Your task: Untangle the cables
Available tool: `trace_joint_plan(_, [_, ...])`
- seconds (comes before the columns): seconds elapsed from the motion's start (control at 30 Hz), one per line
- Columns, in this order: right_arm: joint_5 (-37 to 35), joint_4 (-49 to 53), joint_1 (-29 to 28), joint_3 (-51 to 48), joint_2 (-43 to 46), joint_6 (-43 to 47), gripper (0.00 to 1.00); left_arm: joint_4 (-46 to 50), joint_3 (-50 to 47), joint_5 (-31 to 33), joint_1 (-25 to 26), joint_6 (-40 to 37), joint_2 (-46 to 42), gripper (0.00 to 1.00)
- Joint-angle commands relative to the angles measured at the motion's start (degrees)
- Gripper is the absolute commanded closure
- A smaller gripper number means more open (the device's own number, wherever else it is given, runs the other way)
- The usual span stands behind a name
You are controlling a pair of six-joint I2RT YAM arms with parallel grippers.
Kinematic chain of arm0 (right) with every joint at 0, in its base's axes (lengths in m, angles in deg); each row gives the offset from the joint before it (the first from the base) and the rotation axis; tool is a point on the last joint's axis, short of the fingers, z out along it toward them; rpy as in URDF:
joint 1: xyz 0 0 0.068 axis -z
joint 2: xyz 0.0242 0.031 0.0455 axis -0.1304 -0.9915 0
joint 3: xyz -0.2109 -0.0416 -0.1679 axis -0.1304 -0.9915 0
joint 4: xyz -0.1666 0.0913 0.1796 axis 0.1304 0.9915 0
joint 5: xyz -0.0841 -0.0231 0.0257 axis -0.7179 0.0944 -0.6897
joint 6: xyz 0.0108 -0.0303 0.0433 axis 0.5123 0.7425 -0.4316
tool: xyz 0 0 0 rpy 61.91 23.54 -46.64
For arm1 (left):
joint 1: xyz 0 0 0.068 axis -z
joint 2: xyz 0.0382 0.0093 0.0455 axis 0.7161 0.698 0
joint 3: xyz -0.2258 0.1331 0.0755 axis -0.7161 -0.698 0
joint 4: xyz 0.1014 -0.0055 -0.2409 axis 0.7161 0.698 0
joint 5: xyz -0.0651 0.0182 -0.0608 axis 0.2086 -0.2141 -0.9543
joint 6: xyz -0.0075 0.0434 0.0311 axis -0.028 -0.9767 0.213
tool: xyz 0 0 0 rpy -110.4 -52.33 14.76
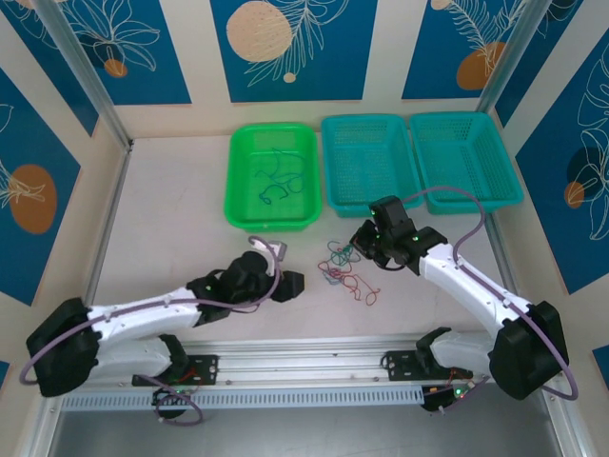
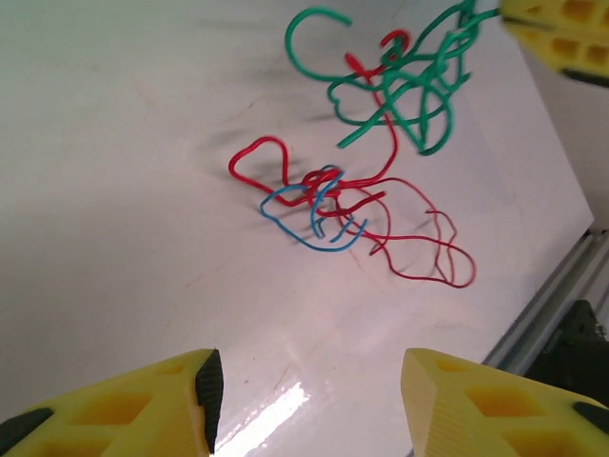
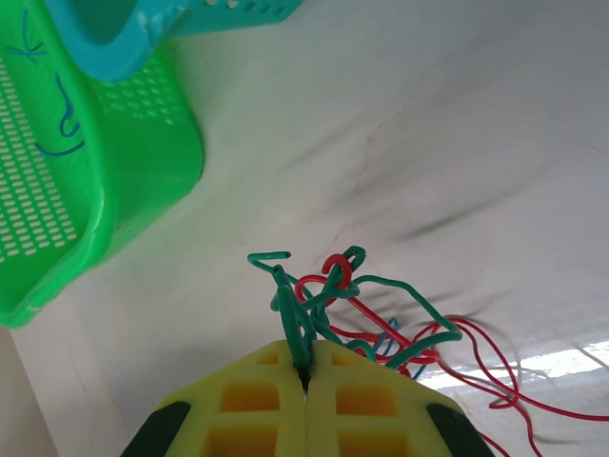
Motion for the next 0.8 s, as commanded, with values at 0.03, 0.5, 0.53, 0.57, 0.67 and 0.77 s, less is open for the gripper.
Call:
trace_joint_plan(0.03, [-1.7,2.7,-0.1,1.7,-0.1,-2.1,1.00,-8.8,2.9,-1.5,0.6,1.3,7.7,0.49])
trace_joint_plan(0.5, [-1.0,3.0,0.3,1.6,0.1,-1.1,1.00,-18.8,10.1,-4.3,0.0,2.1,25.0,0.52])
trace_joint_plan(0.53, [-1.0,3.1,0.2,1.7,0.1,-1.1,1.00,-18.8,10.5,-4.3,-0.1,2.3,25.7,0.54])
trace_joint_plan(0.57, [-1.1,3.3,0.2,1.7,0.0,-1.1,1.00,-18.8,10.7,-4.4,-0.2,2.4,26.4,0.57])
trace_joint_plan(0.67, [-1.3,3.6,0.4,1.8,0.2,-1.2,1.00,-18.8,10.7,-3.9,-0.4,3.1,27.4,0.72])
trace_joint_plan(0.77, [-1.3,3.6,0.5,1.4,0.2,-1.2,1.00,-18.6,10.3,-3.3,-0.5,3.5,27.5,0.92])
